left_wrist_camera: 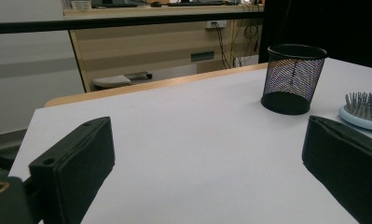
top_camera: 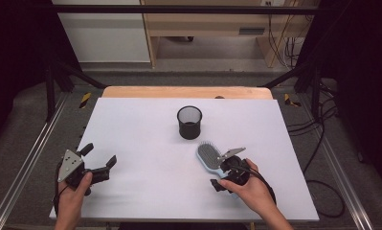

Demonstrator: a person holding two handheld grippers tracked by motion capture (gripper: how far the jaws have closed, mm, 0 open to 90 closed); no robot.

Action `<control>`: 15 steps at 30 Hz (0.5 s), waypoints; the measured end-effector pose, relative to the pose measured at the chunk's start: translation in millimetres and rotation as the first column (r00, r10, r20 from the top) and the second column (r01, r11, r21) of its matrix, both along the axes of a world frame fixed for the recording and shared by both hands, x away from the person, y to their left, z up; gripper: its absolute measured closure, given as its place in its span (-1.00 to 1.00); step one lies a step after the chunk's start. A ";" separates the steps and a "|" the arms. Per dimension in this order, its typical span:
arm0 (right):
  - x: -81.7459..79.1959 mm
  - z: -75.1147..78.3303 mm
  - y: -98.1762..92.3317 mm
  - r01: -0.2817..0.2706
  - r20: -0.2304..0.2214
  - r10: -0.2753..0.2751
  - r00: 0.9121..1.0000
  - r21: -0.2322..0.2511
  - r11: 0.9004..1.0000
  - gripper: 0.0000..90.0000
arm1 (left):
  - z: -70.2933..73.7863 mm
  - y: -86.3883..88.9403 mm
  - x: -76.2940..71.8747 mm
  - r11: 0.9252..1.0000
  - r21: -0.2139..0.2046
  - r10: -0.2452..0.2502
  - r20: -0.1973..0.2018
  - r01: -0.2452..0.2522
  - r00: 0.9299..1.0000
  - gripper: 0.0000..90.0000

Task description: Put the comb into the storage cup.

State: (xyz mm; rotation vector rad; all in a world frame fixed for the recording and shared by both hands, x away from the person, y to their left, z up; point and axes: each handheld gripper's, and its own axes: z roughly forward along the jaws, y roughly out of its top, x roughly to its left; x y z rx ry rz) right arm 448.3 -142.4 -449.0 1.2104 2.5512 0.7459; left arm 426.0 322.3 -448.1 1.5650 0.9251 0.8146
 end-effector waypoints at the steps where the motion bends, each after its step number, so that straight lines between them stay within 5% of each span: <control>1: 0.0 0.0 0.0 0.000 0.000 0.000 1.000 0.000 1.000 -0.68 | 0.0 0.0 0.0 1.000 -0.001 0.000 -0.001 0.000 1.000 -0.95; 6: 2.9 -1.0 -0.5 0.016 -0.008 -0.016 1.000 -0.006 1.000 -0.20 | 0.0 0.0 0.2 1.000 0.000 -0.001 -0.001 0.001 1.000 -0.95; 15: 8.0 -4.3 -0.4 0.030 -0.025 -0.031 0.999 -0.022 0.999 0.13 | 0.0 1.0 0.4 1.000 0.000 0.001 -0.002 -0.001 1.000 -0.95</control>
